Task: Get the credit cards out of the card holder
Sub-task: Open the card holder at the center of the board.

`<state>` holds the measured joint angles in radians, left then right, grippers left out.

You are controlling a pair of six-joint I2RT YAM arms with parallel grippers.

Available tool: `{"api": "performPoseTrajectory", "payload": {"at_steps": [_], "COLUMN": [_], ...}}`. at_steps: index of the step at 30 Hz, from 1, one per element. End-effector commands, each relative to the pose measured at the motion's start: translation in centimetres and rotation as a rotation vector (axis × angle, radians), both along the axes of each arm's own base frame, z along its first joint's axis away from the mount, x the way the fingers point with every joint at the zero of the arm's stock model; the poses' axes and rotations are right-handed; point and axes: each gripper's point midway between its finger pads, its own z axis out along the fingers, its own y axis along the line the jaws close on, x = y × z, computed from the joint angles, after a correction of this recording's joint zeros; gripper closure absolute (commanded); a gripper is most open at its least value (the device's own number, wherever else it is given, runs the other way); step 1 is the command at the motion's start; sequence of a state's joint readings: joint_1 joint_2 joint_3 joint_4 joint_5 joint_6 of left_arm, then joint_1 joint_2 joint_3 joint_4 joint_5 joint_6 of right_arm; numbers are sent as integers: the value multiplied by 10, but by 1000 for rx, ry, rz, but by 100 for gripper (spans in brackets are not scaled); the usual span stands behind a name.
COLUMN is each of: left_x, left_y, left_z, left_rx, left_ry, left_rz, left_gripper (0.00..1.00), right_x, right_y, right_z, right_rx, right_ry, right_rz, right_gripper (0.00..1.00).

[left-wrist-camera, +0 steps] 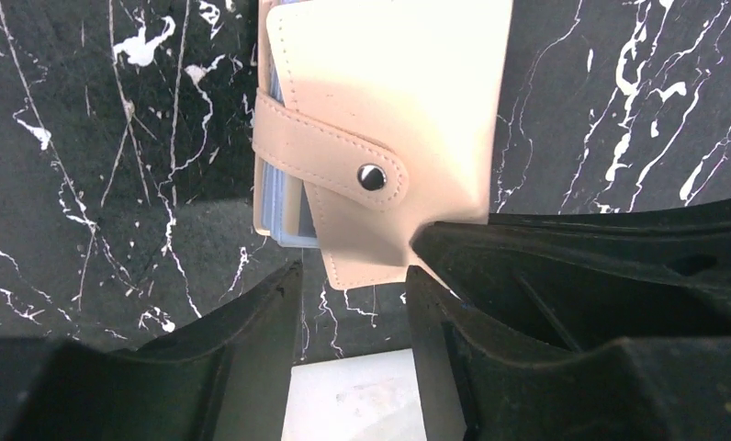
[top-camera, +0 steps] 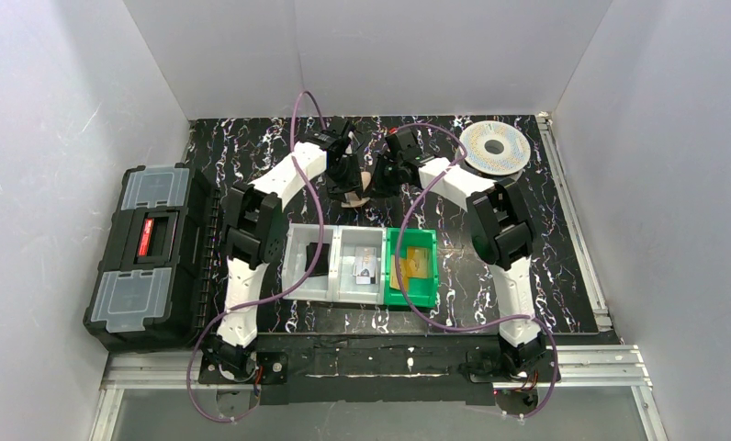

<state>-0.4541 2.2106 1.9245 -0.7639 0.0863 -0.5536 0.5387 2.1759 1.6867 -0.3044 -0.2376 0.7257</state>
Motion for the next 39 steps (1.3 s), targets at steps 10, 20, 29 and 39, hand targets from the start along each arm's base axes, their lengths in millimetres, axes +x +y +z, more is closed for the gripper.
{"api": "performPoseTrajectory", "payload": {"at_steps": [10, 20, 29, 39], "left_x": [24, 41, 45, 55], "left_y": [4, 10, 16, 32], "left_z": [7, -19, -31, -31], "left_rx": [45, 118, 159, 263], "left_ry": [-68, -86, -82, -116], "left_rz": [0, 13, 15, 2], "left_gripper": [55, 57, 64, 76], "right_x": [6, 7, 4, 2], "right_y": [11, 12, 10, 8], "right_z": [-8, -11, -20, -26], "right_rx": [56, 48, 33, 11], "right_ry": [12, 28, 48, 60], "right_rz": [11, 19, 24, 33], "right_gripper": [99, 99, 99, 99]}}
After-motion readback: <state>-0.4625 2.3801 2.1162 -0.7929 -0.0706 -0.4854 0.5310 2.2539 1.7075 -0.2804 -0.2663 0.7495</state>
